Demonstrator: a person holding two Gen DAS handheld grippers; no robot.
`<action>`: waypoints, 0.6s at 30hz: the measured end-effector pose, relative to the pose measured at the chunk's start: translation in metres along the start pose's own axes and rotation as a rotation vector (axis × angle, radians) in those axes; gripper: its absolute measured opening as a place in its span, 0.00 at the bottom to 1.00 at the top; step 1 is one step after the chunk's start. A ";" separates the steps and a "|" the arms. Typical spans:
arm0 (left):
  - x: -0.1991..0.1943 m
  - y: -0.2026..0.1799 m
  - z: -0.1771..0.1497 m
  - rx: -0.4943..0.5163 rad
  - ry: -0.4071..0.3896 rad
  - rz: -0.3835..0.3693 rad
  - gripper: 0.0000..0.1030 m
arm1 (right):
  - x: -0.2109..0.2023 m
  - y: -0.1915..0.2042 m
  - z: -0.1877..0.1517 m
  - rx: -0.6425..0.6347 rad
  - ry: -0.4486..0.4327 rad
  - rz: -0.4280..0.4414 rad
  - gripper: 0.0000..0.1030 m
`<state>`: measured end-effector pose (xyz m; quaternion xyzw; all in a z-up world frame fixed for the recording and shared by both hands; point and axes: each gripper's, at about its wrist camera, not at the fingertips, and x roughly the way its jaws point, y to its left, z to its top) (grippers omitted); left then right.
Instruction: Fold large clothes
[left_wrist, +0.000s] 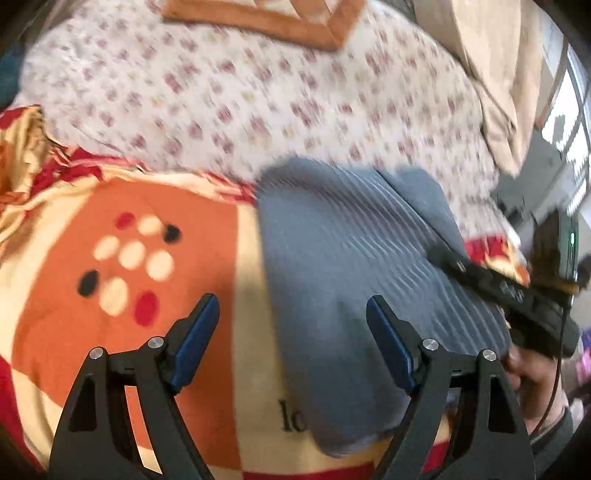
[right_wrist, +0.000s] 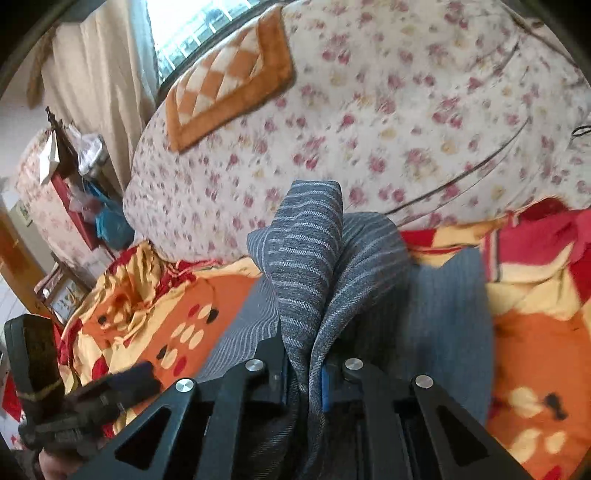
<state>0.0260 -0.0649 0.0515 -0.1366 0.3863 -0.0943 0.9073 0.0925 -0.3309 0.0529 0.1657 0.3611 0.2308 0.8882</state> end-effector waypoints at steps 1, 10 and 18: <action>-0.002 0.003 0.000 -0.016 0.001 0.003 0.79 | -0.004 -0.007 0.001 0.013 0.005 0.004 0.11; -0.009 -0.013 -0.002 0.014 0.046 -0.006 0.79 | -0.013 -0.065 -0.004 0.124 0.071 0.012 0.12; 0.016 -0.045 -0.020 0.169 0.064 -0.138 0.79 | -0.004 -0.093 -0.024 0.339 0.176 0.005 0.34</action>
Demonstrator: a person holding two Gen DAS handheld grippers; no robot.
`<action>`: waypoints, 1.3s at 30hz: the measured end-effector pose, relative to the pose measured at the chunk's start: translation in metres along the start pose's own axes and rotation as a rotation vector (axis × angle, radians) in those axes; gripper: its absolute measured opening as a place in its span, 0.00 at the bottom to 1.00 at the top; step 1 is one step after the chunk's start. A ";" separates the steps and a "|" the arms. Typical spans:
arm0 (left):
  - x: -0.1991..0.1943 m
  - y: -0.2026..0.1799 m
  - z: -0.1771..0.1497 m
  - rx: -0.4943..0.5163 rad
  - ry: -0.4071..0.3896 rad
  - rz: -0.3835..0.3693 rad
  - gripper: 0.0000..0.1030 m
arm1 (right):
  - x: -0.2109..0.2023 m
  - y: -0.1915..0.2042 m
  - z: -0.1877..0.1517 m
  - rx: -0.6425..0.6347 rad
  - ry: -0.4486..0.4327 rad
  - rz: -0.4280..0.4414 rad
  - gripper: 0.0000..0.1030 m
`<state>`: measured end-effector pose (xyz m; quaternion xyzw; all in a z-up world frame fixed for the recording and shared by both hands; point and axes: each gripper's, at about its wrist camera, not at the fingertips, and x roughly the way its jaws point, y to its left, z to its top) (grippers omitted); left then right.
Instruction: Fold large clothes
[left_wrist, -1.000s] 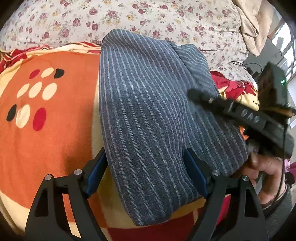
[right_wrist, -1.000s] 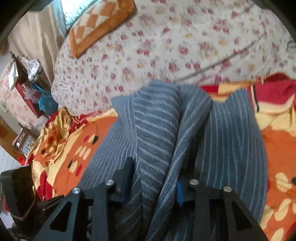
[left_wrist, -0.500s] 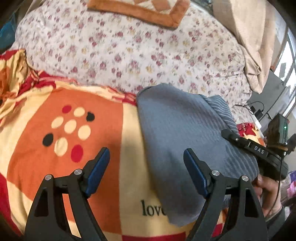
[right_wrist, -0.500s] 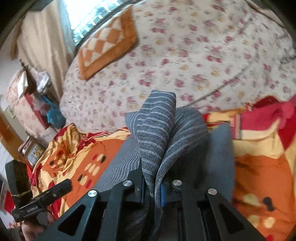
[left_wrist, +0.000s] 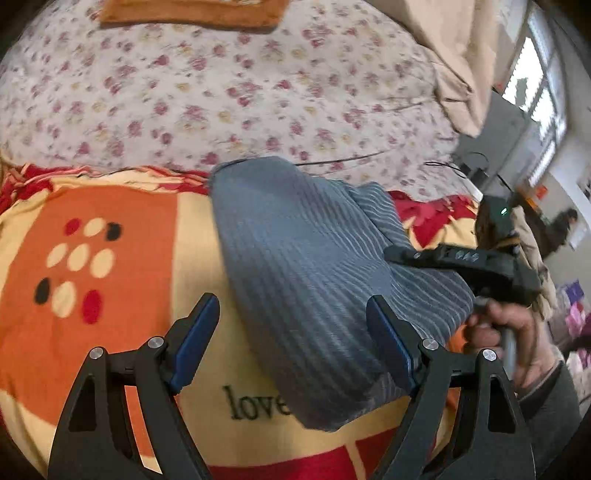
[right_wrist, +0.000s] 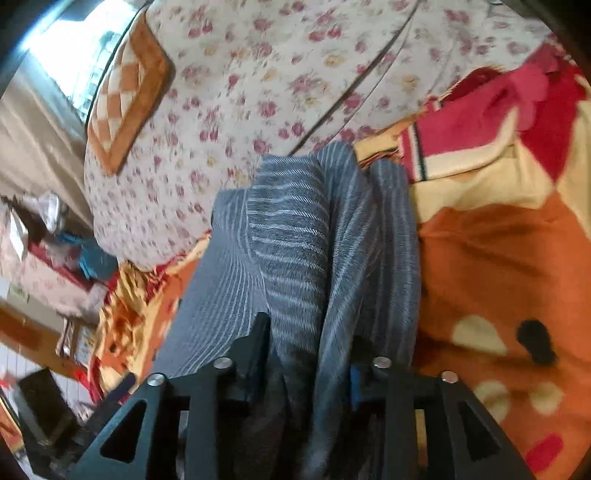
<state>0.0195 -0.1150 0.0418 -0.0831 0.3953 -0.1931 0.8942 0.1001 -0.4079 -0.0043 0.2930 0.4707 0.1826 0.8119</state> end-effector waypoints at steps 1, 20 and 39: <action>0.000 -0.004 -0.002 0.032 -0.021 0.020 0.79 | -0.011 0.003 -0.003 -0.008 -0.025 -0.005 0.34; 0.044 -0.033 -0.043 0.378 0.189 0.129 0.08 | -0.019 0.060 -0.096 -0.515 0.113 -0.333 0.04; 0.043 -0.042 -0.037 0.270 0.233 0.009 0.07 | -0.023 0.062 -0.093 -0.425 0.124 -0.274 0.09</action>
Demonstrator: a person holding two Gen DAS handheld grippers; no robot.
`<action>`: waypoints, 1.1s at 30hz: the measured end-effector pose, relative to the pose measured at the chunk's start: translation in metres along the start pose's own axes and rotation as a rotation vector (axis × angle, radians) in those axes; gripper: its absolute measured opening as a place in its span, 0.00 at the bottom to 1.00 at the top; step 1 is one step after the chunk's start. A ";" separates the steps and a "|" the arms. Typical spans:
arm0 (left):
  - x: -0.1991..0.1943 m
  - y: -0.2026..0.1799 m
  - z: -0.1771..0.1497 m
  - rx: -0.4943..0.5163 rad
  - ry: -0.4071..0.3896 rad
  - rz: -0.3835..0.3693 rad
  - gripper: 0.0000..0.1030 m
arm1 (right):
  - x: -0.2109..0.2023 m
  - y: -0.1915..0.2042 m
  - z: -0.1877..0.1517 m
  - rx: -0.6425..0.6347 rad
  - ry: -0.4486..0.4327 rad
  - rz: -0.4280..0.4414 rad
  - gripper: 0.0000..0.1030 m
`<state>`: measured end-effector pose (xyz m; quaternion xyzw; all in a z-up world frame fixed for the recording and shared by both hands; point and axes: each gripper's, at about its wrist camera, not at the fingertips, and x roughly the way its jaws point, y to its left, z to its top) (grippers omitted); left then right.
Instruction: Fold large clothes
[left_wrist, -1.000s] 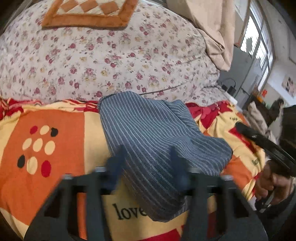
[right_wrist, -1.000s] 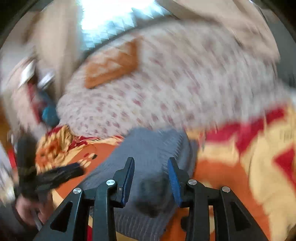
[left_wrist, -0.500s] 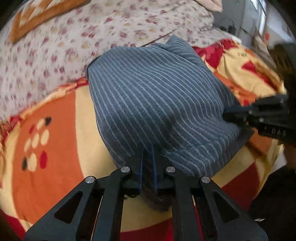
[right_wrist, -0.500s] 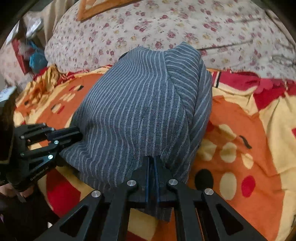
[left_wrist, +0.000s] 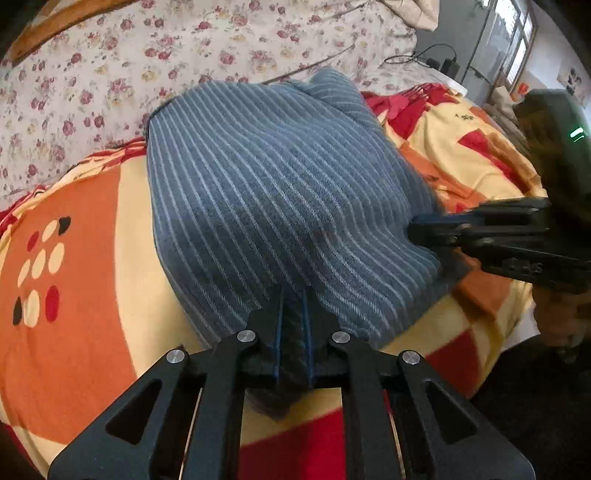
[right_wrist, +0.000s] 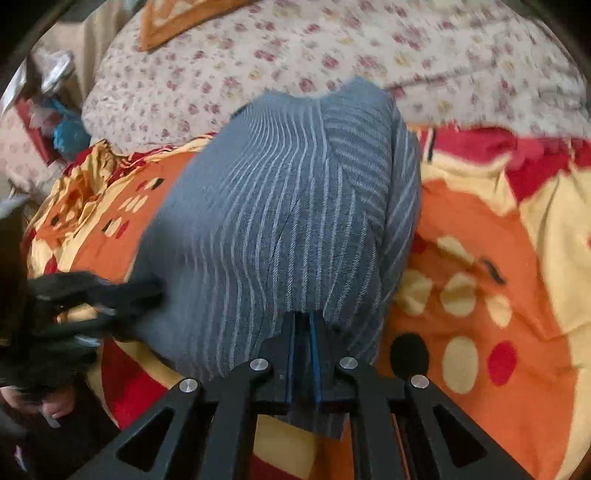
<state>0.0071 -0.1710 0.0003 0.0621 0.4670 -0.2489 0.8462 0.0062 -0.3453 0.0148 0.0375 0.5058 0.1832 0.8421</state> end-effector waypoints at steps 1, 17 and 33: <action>-0.002 0.001 0.003 -0.015 0.005 -0.012 0.07 | -0.002 0.001 0.000 0.010 -0.003 0.004 0.09; -0.008 0.066 0.106 -0.365 -0.231 0.039 0.43 | -0.010 -0.001 0.141 0.230 -0.361 -0.110 0.14; 0.067 0.068 0.088 -0.358 -0.101 -0.057 0.67 | 0.095 -0.060 0.124 0.276 -0.092 -0.110 0.14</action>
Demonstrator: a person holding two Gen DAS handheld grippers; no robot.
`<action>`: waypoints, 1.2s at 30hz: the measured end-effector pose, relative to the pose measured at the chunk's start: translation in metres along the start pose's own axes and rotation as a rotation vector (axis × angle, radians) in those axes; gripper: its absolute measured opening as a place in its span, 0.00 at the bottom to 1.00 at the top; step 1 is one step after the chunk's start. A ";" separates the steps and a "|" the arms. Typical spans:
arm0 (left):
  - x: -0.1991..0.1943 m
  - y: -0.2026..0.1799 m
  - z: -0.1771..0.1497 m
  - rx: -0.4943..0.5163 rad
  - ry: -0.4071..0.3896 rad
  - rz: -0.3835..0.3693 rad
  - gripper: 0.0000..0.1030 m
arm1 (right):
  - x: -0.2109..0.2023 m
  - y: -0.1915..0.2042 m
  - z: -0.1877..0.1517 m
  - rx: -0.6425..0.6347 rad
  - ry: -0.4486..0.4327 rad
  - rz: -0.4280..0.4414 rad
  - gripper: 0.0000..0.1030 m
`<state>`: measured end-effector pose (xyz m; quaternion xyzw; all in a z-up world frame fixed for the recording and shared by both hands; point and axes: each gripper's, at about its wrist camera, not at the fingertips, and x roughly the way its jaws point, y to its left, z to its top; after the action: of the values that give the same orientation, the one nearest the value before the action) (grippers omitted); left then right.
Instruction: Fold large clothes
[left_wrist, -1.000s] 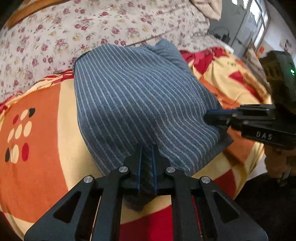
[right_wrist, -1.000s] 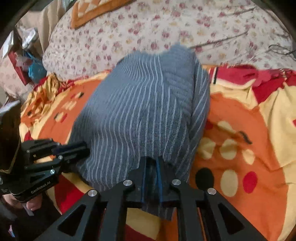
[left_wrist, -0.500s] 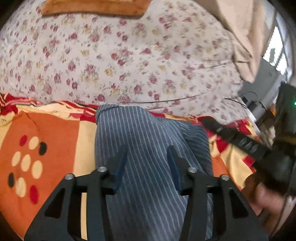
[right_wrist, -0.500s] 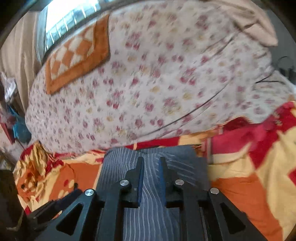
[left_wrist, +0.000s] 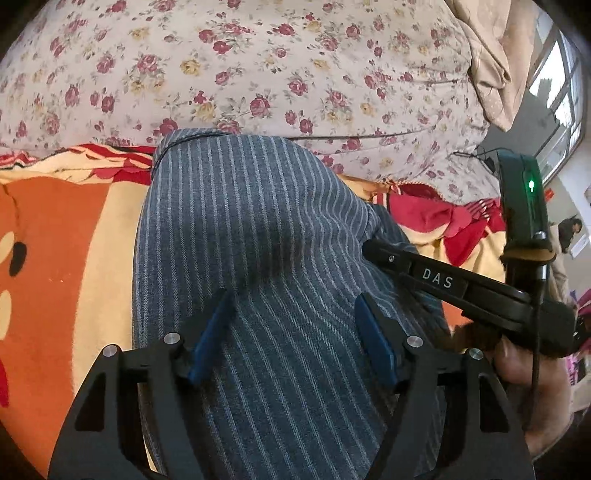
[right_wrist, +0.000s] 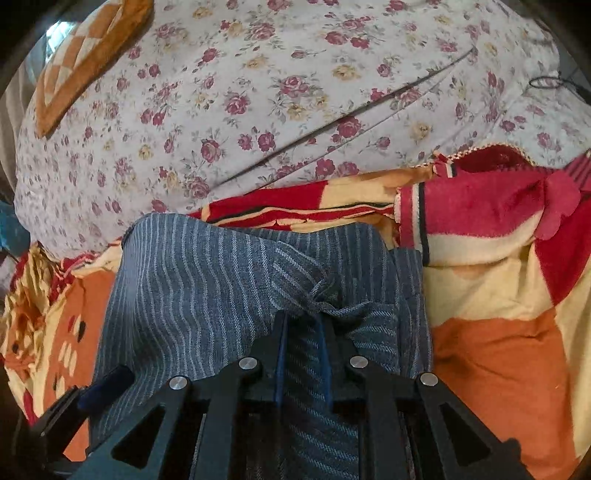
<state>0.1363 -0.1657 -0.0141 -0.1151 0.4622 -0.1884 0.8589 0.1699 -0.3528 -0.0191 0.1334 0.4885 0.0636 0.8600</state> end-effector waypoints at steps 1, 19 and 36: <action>0.000 0.000 0.000 -0.003 0.002 -0.008 0.70 | 0.001 -0.003 0.003 0.015 -0.002 0.012 0.14; 0.089 -0.003 0.077 0.127 0.149 0.320 0.56 | -0.003 -0.003 0.002 0.031 -0.023 0.024 0.15; -0.045 0.057 0.020 0.017 0.055 0.204 0.68 | -0.118 -0.081 -0.005 0.159 -0.347 0.155 0.93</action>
<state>0.1423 -0.0946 0.0094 -0.0551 0.4933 -0.1069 0.8615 0.1032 -0.4582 0.0520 0.2469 0.3249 0.0669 0.9105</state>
